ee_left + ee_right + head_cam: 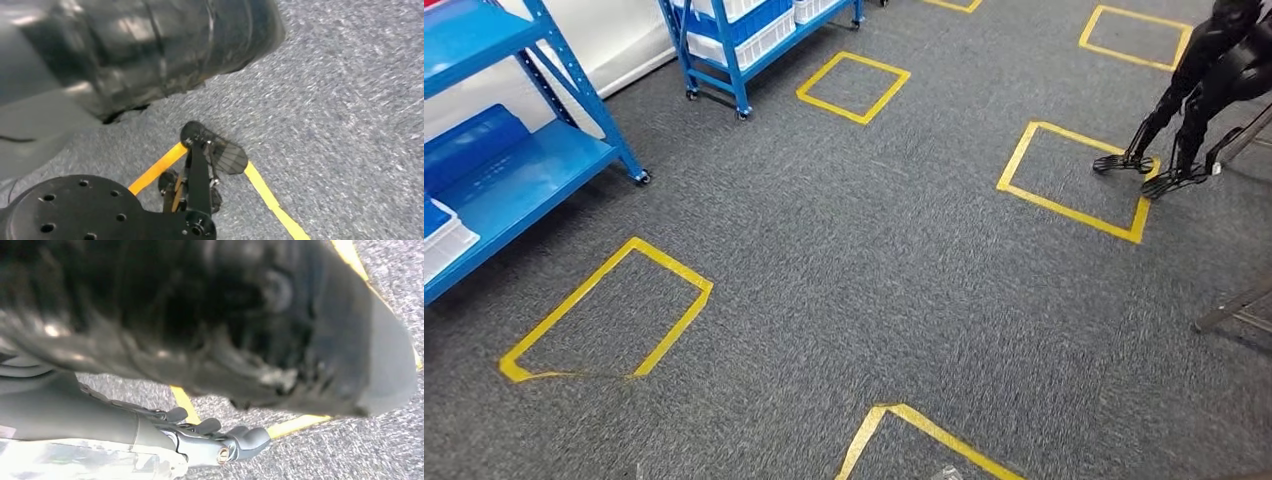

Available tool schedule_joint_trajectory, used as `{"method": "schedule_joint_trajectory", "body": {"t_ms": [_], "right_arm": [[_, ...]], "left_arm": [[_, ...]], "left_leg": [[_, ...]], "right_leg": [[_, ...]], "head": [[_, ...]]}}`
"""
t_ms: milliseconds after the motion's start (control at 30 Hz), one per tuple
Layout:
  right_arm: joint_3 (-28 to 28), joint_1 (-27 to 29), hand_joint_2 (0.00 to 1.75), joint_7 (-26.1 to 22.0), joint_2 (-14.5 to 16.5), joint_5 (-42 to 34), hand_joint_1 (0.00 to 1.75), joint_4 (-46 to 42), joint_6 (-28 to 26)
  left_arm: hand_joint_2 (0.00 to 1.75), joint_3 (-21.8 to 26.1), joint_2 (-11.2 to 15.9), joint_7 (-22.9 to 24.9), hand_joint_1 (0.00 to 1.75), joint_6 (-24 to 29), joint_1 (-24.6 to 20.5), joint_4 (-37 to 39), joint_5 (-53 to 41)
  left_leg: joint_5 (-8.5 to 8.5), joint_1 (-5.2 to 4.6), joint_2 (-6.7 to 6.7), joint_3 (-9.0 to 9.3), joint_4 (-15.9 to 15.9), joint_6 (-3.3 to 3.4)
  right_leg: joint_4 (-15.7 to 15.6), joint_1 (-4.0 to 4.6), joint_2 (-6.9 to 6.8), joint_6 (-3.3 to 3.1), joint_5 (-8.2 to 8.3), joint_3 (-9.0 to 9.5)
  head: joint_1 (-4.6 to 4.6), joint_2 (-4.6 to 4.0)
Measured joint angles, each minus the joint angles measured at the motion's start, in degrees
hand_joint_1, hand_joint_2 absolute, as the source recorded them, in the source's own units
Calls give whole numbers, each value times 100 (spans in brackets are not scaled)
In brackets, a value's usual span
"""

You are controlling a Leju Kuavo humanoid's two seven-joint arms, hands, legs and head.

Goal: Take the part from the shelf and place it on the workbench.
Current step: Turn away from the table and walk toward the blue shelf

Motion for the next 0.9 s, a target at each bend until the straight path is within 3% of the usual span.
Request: {"method": "schedule_joint_trajectory", "body": {"t_ms": [67,133,200,233,300,367,433,500,567,633,700,733,767,833,900], "right_arm": [[18,-11,0,5,-2,12,0,-1,-19],[25,-2,0,10,-9,26,0,1,-36],[34,17,0,19,-8,37,0,7,-40],[40,18,0,22,-8,41,0,9,-41],[55,9,0,25,-7,50,0,12,-44],[65,-1,0,25,-7,48,0,12,-50],[67,-7,0,25,-7,20,0,12,-60],[68,-23,0,25,-2,-14,0,10,-66],[68,-44,0,24,-2,-33,0,8,-79],[68,-44,0,24,-8,-55,0,8,-110],[69,-14,0,25,-12,-77,0,11,-133],[69,1,0,25,-13,-83,0,13,-138],[70,9,0,25,-13,-88,0,14,-143],[71,3,0,24,-13,-85,0,16,-158],[71,-4,0,21,-13,-80,0,19,-175]], "left_arm": [[0,4,5,0,0,3,20,1,0],[0,6,0,1,0,2,3,2,0],[0,11,-3,1,0,2,-17,2,-1],[0,14,-4,1,0,2,-19,2,-1],[0,20,-3,1,0,2,-6,2,-2],[0,21,0,0,0,2,-7,2,-3],[0,23,3,-1,0,2,-19,2,-4],[0,26,4,-2,0,2,-11,2,-4],[0,29,3,-3,0,2,7,2,-3],[0,31,-4,-3,0,2,-1,2,-3],[0,32,-7,-3,0,2,-20,2,-4],[0,32,-7,-3,0,2,-22,2,-4],[0,33,-7,-4,0,-2,-21,2,-4],[0,34,-11,-13,0,-35,-10,2,-2],[0,35,-19,-30,0,-75,-13,2,0]], "left_leg": [[-120,-1,243,-122,205,-48],[-431,-3,628,-429,814,-86],[-662,3,765,-746,1439,-121],[-643,3,790,-784,1527,-126],[-348,-7,858,-523,1073,-97],[-90,-56,1086,-117,329,-9],[-40,-110,1210,53,7,68],[-18,-115,1094,67,-34,115],[25,-80,978,138,-147,171],[55,-56,866,191,-216,218],[54,-56,716,192,-213,241],[49,-57,629,194,-205,241],[41,-55,539,197,-191,236],[10,-45,368,197,-137,203],[-24,-46,218,155,-63,141]], "right_leg": [[-42,-18,-151,-87,23,42],[-60,-2,-332,-148,19,54],[-58,28,-530,-173,1,59],[-56,38,-625,-175,-9,64],[-55,50,-773,-163,-34,90],[-59,68,-908,-126,-71,133],[-78,77,-1022,-64,-100,171],[-123,78,-1107,7,-112,223],[-32,70,-934,64,-215,226],[504,55,-612,85,-517,-14],[1219,50,-486,90,-777,-399],[1388,43,-470,96,-764,-518],[1345,33,-458,101,-633,-543],[713,2,-341,96,-177,-333],[115,-22,-72,76,62,-106]], "head": [[-28,0],[-59,0],[-63,0],[-63,0],[-65,0],[-58,0],[-48,0],[-46,0],[-19,0],[18,0],[28,0],[30,0],[29,0],[31,0],[29,0]]}}
